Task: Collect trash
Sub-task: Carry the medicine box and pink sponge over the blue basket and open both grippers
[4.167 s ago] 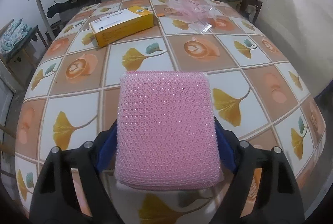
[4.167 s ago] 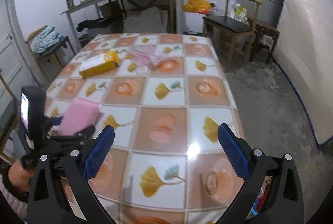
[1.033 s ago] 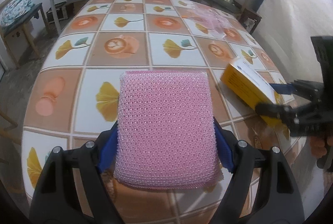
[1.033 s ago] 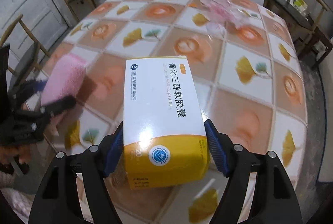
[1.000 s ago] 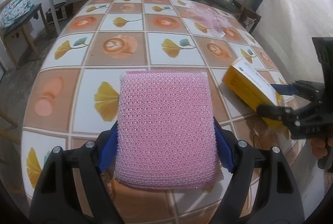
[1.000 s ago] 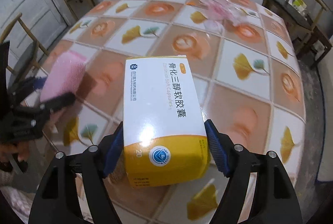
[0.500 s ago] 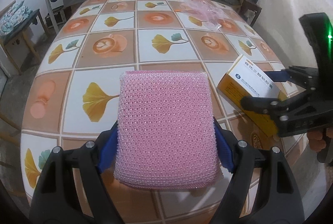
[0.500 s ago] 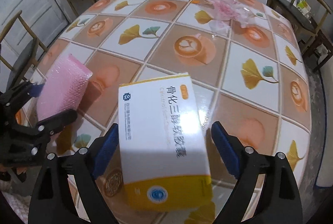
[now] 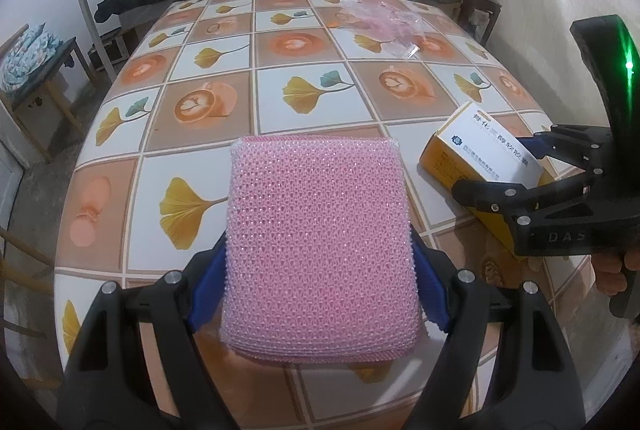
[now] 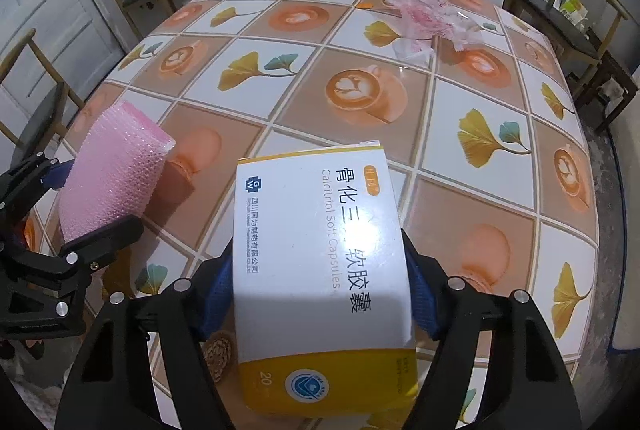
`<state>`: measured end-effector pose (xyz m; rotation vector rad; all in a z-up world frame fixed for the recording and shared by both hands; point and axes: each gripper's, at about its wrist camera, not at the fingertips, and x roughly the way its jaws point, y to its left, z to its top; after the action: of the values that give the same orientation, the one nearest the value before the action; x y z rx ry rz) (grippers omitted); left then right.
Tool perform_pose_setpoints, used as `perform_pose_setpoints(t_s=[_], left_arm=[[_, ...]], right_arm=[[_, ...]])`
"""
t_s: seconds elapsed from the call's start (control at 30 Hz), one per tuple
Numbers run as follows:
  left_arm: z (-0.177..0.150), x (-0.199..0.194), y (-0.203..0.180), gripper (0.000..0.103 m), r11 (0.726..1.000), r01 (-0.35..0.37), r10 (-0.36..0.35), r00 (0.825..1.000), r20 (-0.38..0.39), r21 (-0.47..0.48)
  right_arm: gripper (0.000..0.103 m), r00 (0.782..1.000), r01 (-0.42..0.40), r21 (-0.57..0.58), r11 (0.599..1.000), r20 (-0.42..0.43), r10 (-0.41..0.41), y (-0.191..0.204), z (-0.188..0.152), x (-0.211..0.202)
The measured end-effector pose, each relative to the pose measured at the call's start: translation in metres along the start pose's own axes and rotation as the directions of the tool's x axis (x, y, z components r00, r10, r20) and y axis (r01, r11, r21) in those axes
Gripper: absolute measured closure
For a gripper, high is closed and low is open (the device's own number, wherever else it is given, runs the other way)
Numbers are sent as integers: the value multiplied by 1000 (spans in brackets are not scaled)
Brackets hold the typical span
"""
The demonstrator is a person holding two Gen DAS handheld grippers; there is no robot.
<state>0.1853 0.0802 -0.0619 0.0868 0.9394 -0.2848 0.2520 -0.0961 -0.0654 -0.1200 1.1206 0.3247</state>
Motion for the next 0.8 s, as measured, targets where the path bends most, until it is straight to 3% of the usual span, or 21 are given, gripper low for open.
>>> perform_pose_setpoints(t_s=[0.47, 0.8], left_arm=[[3, -15, -16, 27, 999, 10, -11, 1000, 27, 37], [22, -32, -55, 27, 982, 164, -169, 985, 44, 96]], right_arm=[[33, 996, -9, 50, 999, 93, 4, -9, -8, -36], [33, 973, -42, 242, 969, 232, -15, -42, -48, -88]])
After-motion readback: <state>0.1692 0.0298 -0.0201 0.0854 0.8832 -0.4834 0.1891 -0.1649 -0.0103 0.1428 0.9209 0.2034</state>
